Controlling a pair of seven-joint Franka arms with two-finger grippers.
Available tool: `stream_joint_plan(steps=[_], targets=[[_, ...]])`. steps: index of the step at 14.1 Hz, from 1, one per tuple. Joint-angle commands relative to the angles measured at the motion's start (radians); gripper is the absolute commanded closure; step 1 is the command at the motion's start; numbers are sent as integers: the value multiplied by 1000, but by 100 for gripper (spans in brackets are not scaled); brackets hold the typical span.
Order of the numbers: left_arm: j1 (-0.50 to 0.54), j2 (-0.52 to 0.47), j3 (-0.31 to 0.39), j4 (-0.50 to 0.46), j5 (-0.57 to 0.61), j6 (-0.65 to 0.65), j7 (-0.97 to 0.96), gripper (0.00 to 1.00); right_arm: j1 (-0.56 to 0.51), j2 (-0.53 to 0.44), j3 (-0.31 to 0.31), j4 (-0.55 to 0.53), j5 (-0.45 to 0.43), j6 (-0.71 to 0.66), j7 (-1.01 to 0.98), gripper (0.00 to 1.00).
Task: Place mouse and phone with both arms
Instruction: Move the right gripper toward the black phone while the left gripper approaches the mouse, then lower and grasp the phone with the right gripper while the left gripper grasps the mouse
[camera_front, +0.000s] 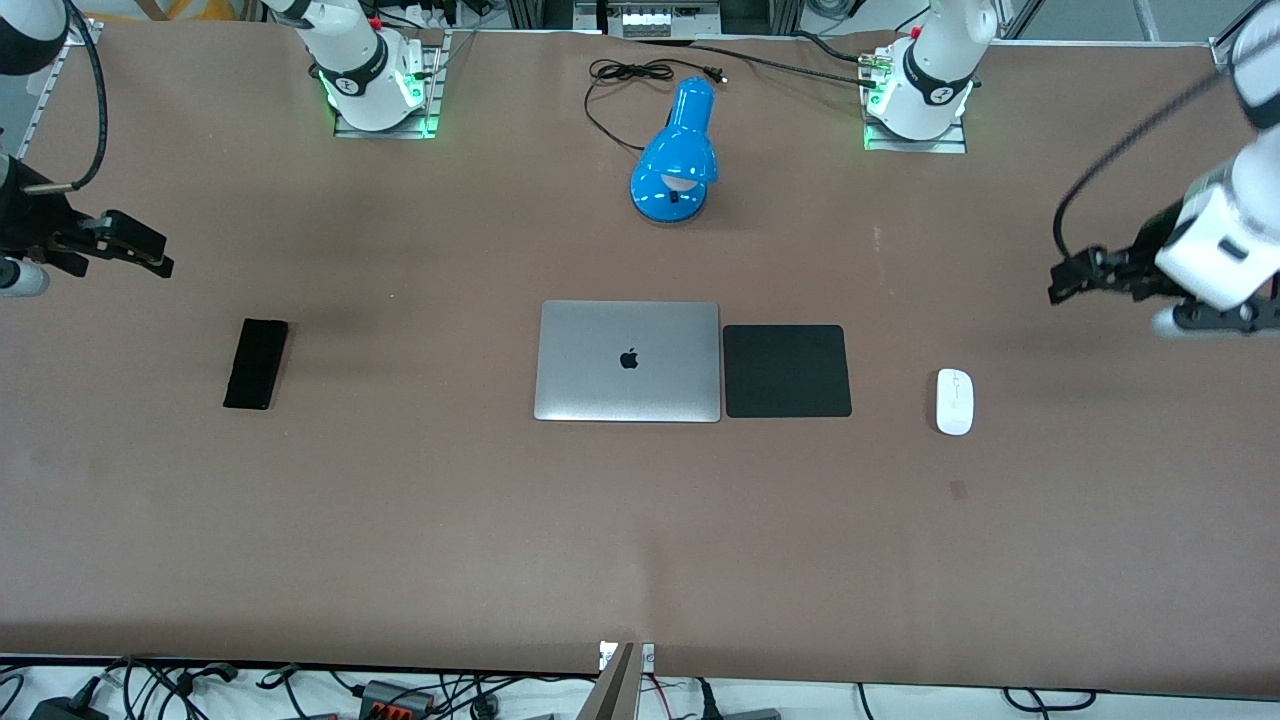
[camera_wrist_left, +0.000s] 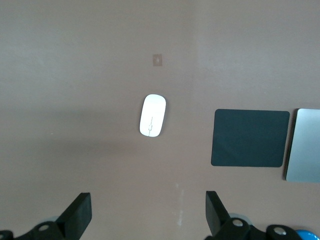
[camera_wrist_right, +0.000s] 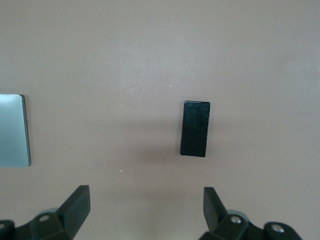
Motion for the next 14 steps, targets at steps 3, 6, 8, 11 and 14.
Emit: stream_joint_plan(steps=[3, 6, 8, 11, 14], targets=[[16, 156, -3, 32, -6, 118, 25, 0, -28, 89, 10, -41, -17, 78, 2, 0], [10, 236, -6, -5, 37, 213, 52, 0, -44, 127, 10, -125, -49, 201, 6, 0], [4, 243, -15, -86, 59, 310, 52, 0, -61, 167, 10, -186, -66, 305, 6, 0], [-7, 243, -18, -228, 92, 486, 53, 0, -93, 236, 10, -237, -66, 385, 0, 0], [-5, 288, -18, -287, 96, 586, 55, 0, -144, 337, 12, -239, -66, 462, -17, 0]])
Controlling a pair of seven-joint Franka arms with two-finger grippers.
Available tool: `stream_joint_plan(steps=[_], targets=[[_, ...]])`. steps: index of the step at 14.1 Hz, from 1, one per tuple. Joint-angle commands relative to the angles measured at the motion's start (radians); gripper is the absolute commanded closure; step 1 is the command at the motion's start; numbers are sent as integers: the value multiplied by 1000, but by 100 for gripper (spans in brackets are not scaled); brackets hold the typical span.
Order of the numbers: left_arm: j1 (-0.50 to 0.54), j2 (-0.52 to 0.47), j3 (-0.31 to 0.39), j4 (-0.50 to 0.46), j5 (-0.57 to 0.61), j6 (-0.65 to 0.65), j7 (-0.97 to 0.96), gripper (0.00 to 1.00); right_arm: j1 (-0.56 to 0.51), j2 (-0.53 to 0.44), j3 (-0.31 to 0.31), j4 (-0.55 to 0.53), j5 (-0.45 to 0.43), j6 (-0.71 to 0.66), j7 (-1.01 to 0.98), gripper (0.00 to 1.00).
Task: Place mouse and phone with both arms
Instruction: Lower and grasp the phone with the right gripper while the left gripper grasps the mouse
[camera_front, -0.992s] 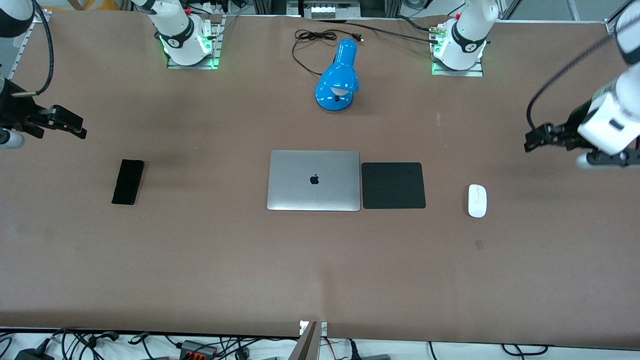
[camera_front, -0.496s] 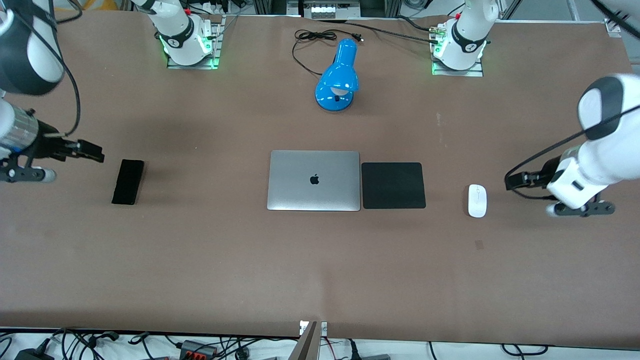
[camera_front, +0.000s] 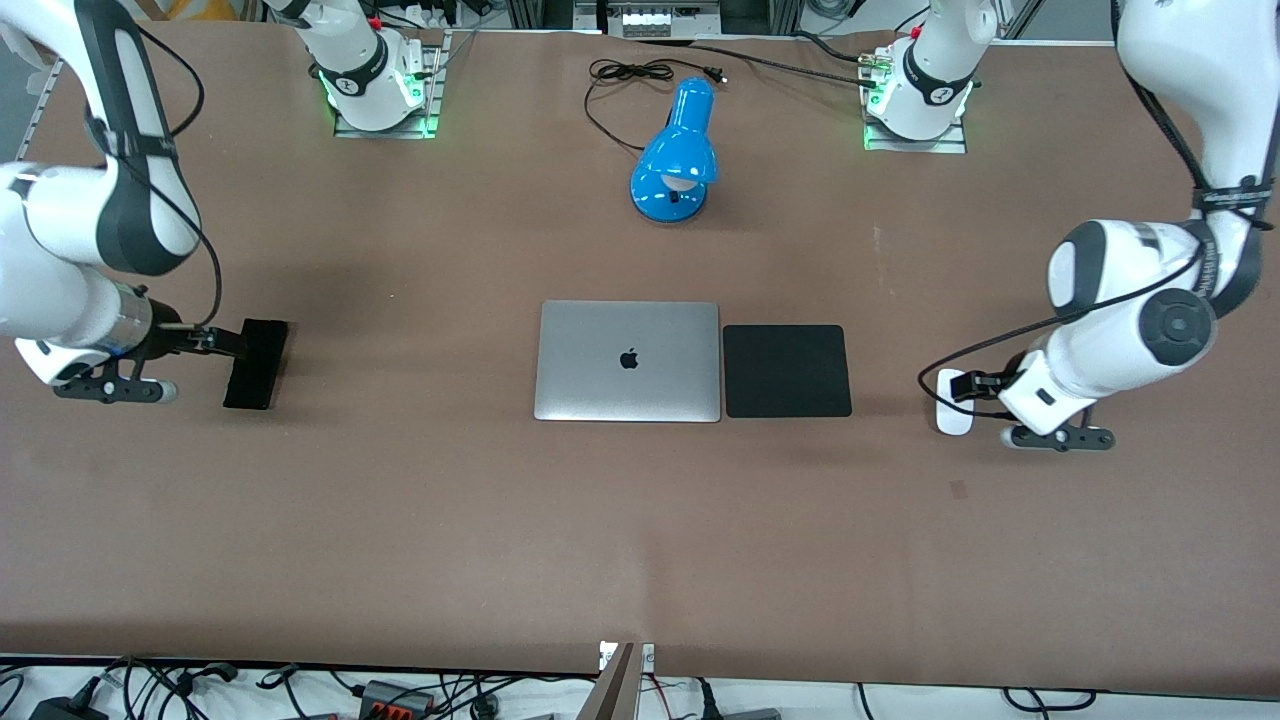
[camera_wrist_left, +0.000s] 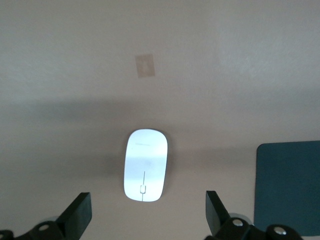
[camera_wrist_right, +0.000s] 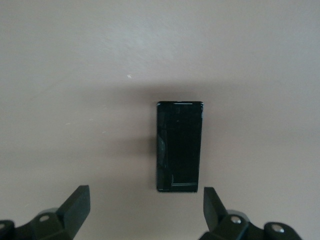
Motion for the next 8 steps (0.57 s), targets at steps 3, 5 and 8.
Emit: stream_joint_plan(steps=[3, 5, 8], targets=[[3, 69, -2, -43, 65, 132, 57, 0, -70, 117, 15, -3, -14, 75, -23, 0], [11, 96, -2, -44, 75, 173, 58, 0, -79, 138, 15, -12, -13, 92, -23, 0], [11, 130, -1, -44, 77, 209, 58, 0, -79, 166, 15, -26, -10, 115, -23, 0]])
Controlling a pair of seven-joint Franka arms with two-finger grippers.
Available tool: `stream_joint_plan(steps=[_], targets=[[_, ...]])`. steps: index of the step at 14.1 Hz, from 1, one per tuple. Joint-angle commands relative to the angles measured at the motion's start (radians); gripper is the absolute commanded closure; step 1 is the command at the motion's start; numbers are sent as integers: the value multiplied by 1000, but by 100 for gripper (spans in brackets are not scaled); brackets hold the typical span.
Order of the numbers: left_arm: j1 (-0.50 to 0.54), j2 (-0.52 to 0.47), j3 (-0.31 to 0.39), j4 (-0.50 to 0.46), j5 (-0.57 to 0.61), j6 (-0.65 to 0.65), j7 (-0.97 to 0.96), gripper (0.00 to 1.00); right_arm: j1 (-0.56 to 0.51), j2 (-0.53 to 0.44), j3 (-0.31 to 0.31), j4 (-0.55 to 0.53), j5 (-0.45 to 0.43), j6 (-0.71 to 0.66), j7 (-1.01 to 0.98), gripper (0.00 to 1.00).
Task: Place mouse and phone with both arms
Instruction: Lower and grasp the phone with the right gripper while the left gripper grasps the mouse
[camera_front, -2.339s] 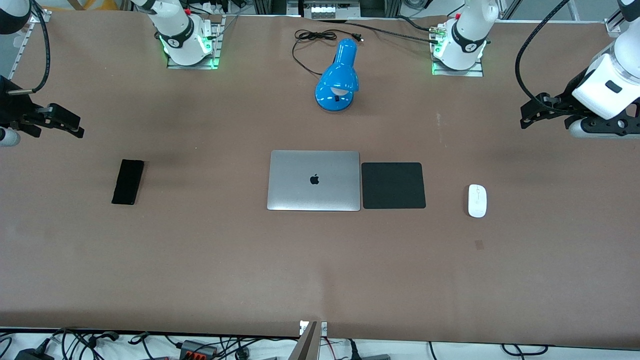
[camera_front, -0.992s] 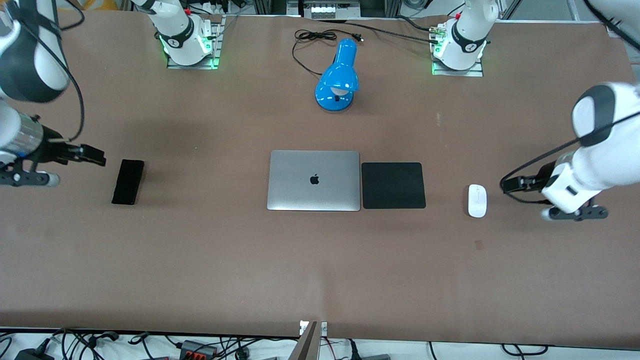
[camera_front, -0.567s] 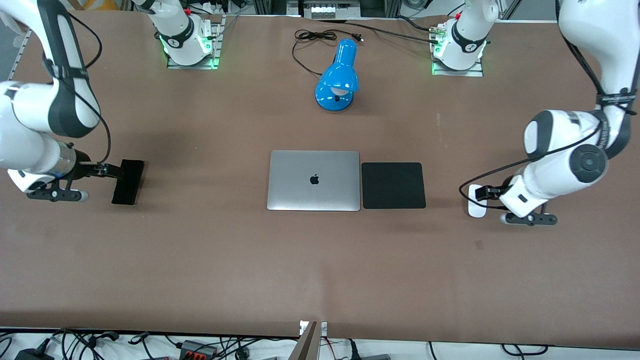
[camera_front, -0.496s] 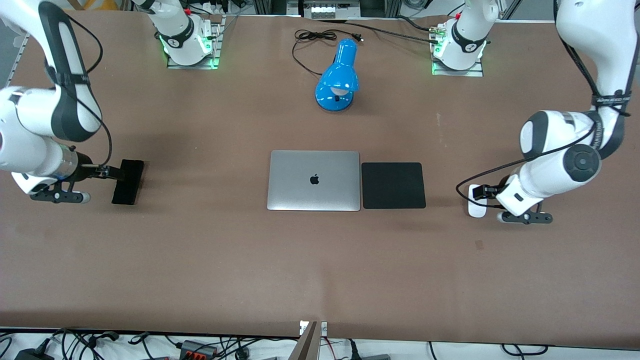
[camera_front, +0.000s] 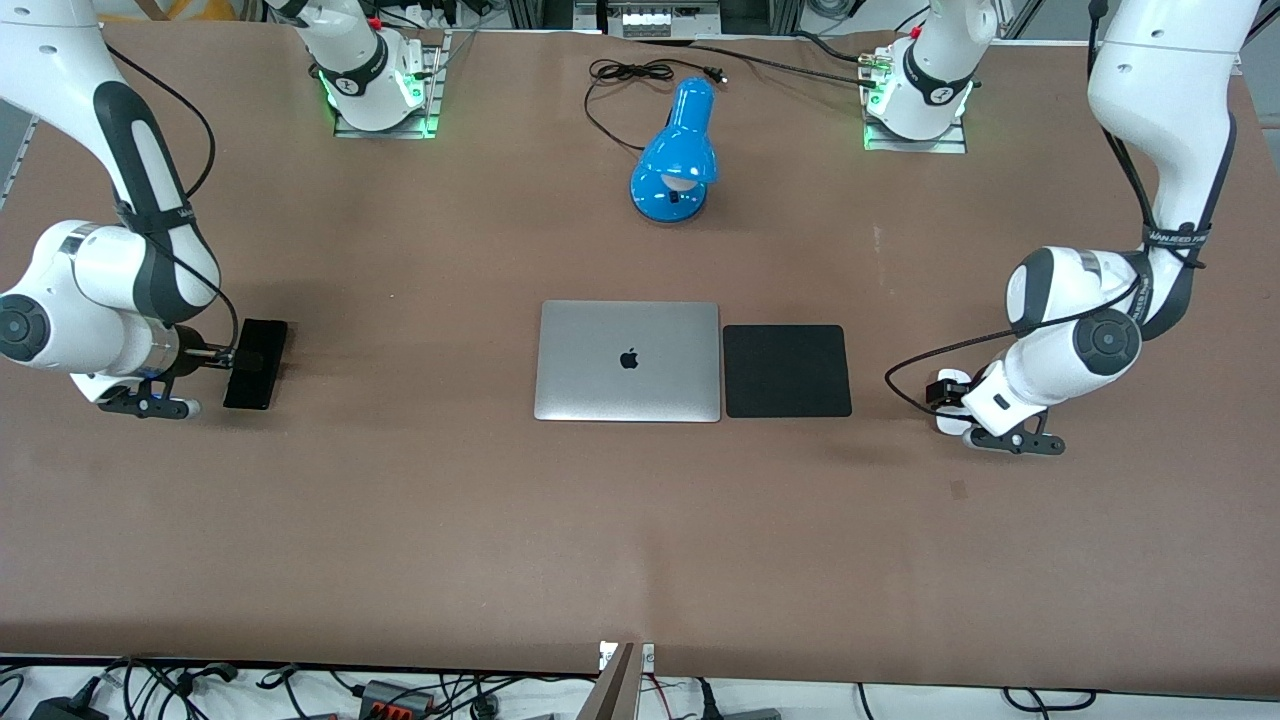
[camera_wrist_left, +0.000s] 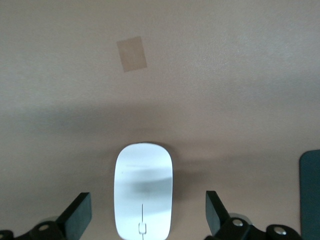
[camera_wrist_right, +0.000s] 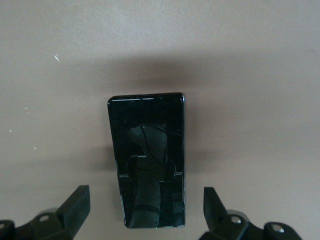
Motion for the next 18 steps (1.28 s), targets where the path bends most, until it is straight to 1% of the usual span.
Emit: stream_joint_plan(steps=[1, 5, 10, 13, 15, 16, 17, 18], targets=[[8, 25, -2, 1, 20, 33, 23, 0, -15, 14, 16, -19, -9, 24, -11, 0], [22, 55, -2, -4, 20, 55, 29, 0, -15, 55, 16, -19, -8, 63, -11, 0], [25, 52, -2, -37, 20, 56, 26, 0, -17, 86, 15, -17, -6, 66, -11, 0], [24, 51, -2, -40, 20, 56, 26, 26, -18, 100, 15, -17, -9, 87, -16, 0], [24, 52, -2, -40, 20, 56, 26, 38, -21, 100, 15, -17, -12, 89, -24, 0], [24, 52, -2, -39, 20, 56, 27, 43, -21, 100, 15, -17, -12, 87, -25, 0], [24, 52, -4, -37, 20, 55, 27, 47, -20, 100, 15, -17, -12, 86, -25, 9], [24, 52, -2, -34, 20, 55, 27, 53, -17, 103, 15, -17, -12, 83, -25, 27]])
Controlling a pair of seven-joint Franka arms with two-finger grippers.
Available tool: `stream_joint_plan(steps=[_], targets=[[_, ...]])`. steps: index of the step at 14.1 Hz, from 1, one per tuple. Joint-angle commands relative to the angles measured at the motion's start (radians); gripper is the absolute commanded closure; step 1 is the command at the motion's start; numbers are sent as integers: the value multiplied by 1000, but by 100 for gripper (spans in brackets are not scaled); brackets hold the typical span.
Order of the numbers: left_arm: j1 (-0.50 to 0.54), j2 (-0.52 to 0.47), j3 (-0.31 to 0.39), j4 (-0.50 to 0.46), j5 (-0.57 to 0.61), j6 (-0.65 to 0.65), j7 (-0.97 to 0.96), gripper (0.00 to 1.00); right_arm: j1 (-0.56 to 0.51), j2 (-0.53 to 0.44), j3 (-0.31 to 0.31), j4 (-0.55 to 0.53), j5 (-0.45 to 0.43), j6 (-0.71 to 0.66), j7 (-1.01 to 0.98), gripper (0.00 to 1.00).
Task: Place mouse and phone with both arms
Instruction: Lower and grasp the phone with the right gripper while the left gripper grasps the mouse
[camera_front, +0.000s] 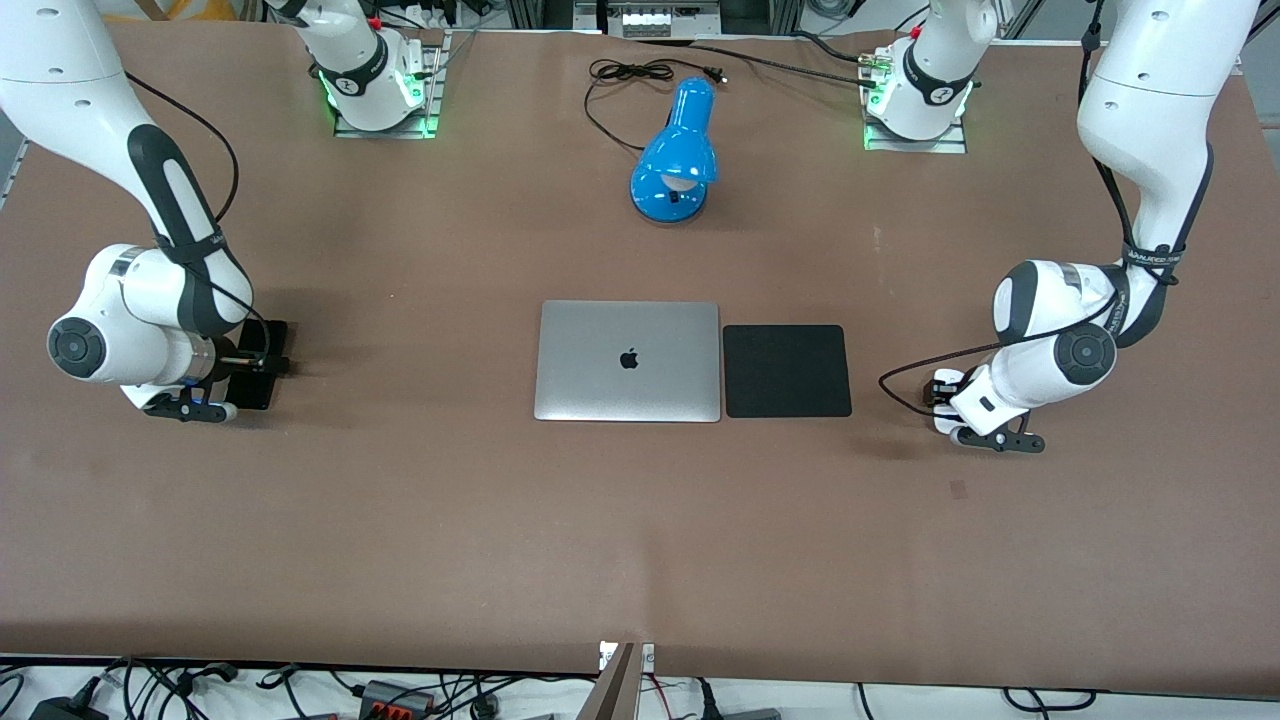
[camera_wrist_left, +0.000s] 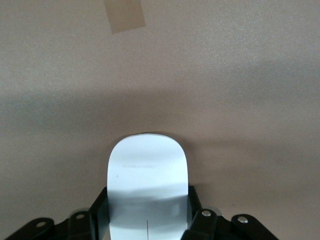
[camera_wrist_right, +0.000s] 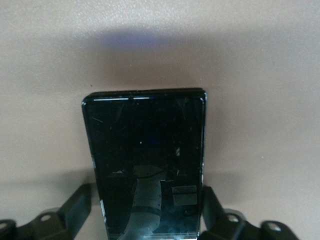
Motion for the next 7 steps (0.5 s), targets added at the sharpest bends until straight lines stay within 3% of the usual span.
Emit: stream_joint_plan(steps=[1, 2, 3, 7], targets=[[5, -9, -4, -7, 20, 10, 9, 58, -15, 3, 13, -10, -12, 8, -18, 47], [5, -9, -4, -5, 20, 9, 9, 62, -15, 1, 13, -10, -12, 7, -18, 60], [5, -9, -6, -3, 20, 7, 7, 63, -13, -2, 13, -10, -12, 5, -28, 66], [-18, -29, -7, 3, 20, -19, -8, 67, -9, -36, 21, 2, -12, -35, -52, 69]])
